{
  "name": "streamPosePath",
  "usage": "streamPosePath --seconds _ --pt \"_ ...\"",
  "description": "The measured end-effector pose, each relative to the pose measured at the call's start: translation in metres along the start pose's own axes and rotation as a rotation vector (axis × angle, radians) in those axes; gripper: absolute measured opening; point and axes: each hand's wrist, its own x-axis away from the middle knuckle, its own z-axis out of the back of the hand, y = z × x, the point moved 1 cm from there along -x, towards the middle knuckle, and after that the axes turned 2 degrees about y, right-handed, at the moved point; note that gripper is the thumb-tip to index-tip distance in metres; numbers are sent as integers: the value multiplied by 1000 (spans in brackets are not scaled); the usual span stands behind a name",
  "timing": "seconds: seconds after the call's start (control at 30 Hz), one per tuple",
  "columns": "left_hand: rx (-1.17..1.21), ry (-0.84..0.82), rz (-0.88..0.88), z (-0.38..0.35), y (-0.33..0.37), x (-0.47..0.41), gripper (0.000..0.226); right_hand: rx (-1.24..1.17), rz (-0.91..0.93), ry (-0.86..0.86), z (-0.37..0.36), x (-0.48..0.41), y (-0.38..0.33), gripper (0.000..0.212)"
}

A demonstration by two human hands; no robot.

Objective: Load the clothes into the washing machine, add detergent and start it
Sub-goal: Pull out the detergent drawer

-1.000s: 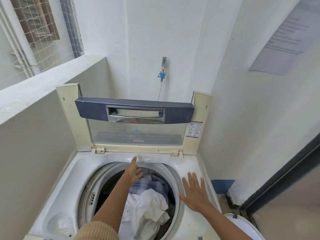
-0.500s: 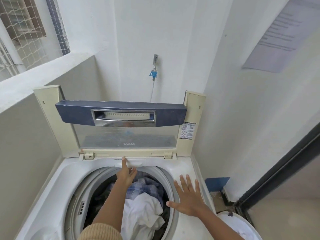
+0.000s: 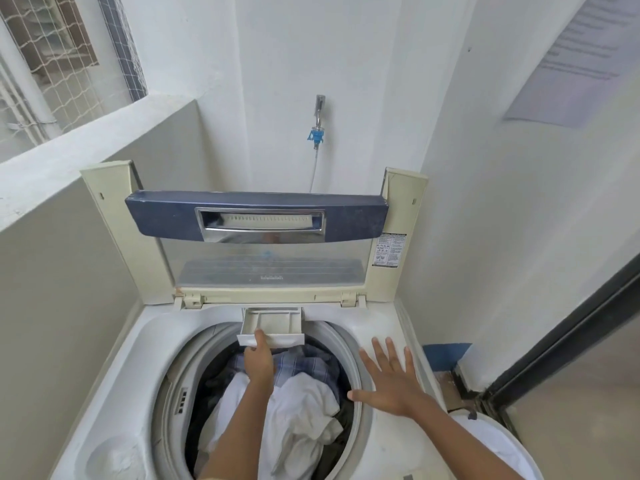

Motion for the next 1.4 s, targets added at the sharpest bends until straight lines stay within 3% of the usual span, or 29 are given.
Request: streamPosePath --seconds 0.3,0.43,0.57,0.7,0.77,0.87,0.93,1.0,1.2,1.27,1.4 --pt "14 -260 94 25 15 21 53 30 -34 -9 -3 1 -1 148" --pt "-43 -300 135 46 23 28 44 67 -43 -15 -1 1 -3 149" --pt "-120 -354 116 70 26 39 36 110 -83 -7 -1 5 -3 105" --pt "-211 -412 76 93 37 59 28 116 -64 10 -2 9 0 95" --pt "-189 -408 43 103 44 65 26 126 -48 4 -2 11 1 104" --pt "-177 -389 -22 118 59 83 21 86 11 18 -5 10 3 145" --pt "-179 -351 -58 130 65 91 18 71 44 40 -7 10 7 151" --pt "-193 -321 -87 142 70 96 18 1 29 40 -6 12 8 133" --pt "-321 -295 -159 178 95 136 23 -111 57 345 14 19 -38 22" --pt "-322 -266 -217 191 101 150 23 -312 139 388 25 21 -61 21" --pt "-330 -158 -410 212 114 184 19 -697 363 239 46 30 -110 27"
